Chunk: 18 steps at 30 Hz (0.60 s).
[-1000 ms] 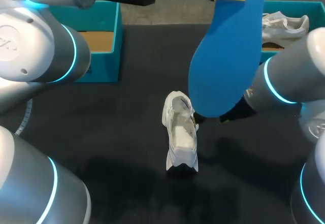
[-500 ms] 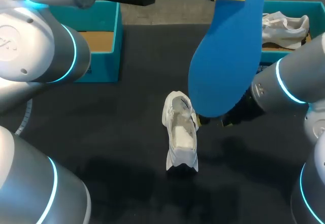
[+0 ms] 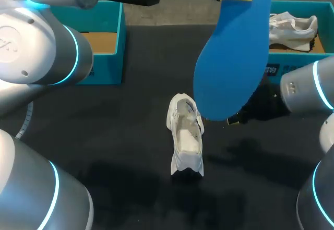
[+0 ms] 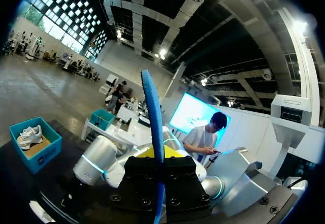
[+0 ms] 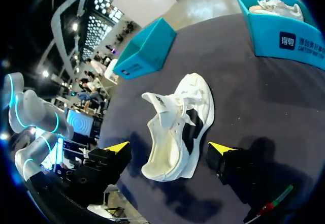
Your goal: Take the shoe out of the shoebox, open the shoe tongue, remove and reinsert the insole, then place the shoe into the shoebox
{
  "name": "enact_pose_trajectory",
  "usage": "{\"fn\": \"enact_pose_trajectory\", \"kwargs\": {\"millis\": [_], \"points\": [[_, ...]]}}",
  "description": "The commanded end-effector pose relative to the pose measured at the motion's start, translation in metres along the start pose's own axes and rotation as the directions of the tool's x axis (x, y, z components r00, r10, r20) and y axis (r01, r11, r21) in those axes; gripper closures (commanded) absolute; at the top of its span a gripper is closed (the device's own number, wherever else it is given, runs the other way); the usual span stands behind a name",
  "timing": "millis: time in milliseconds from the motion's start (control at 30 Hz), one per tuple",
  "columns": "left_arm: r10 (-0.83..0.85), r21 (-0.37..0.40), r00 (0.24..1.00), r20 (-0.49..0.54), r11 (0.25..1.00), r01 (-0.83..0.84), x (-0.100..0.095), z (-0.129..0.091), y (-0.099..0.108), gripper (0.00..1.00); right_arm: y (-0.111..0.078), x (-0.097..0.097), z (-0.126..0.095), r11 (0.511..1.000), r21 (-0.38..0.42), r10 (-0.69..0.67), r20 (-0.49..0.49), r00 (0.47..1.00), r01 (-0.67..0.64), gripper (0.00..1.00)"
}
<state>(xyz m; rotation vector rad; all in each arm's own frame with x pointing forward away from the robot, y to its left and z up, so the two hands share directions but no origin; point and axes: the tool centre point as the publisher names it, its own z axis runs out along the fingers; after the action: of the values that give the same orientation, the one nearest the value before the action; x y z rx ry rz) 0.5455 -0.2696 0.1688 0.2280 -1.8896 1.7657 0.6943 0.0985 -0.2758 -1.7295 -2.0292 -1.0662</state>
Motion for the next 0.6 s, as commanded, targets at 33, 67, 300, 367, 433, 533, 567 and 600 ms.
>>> {"fn": "enact_pose_trajectory", "kwargs": {"millis": [33, 67, 300, 367, 433, 533, 567, 600], "points": [[0.0, 0.0, 1.0, 0.0, 1.0, 0.0, 0.0, 0.0, 0.001, 1.0, -0.008, 0.004, -0.02, 0.999, -0.028, 0.029, -0.02, 0.999, -0.029, 0.0], [0.0, 0.0, 1.0, 0.0, 1.0, 0.0, 0.0, 0.0, 0.001, 1.0, -0.008, 0.006, -0.022, 0.999, -0.037, 0.038, -0.03, 0.999, -0.039, 0.0], [0.0, 0.0, 1.0, 0.0, 1.0, 0.0, 0.0, 0.0, 0.001, 1.0, -0.002, 0.018, -0.031, 0.998, -0.041, 0.051, -0.065, 0.997, -0.053, 0.0], [0.0, 0.0, 1.0, 0.0, 1.0, 0.0, 0.0, 0.0, 0.001, 1.0, 0.002, 0.022, -0.032, 0.997, -0.049, 0.05, -0.095, 0.994, -0.055, 0.0], [0.0, 0.0, 1.0, 0.0, 1.0, 0.0, 0.0, 0.0, 0.001, 1.0, 0.005, 0.026, -0.033, 0.997, -0.055, 0.055, -0.13, 0.99, -0.063, 0.0], [0.0, 0.0, 1.0, 0.0, 1.0, 0.0, 0.0, 0.0, 0.001, 1.0, 0.007, 0.028, -0.033, 0.996, -0.058, 0.058, -0.137, 0.989, -0.066, 0.0], [0.0, 0.0, 1.0, 0.0, 1.0, 0.0, 0.0, 0.0, 0.001, 1.0, 0.012, 0.031, -0.033, 0.996, -0.059, 0.057, -0.159, 0.986, -0.067, 0.0], [0.0, 0.0, 1.0, 0.0, 1.0, 0.0, 0.0, 0.0, 0.001, 1.0, 0.013, 0.033, -0.033, 0.996, -0.062, 0.052, -0.168, 0.984, -0.063, 0.0]]}}
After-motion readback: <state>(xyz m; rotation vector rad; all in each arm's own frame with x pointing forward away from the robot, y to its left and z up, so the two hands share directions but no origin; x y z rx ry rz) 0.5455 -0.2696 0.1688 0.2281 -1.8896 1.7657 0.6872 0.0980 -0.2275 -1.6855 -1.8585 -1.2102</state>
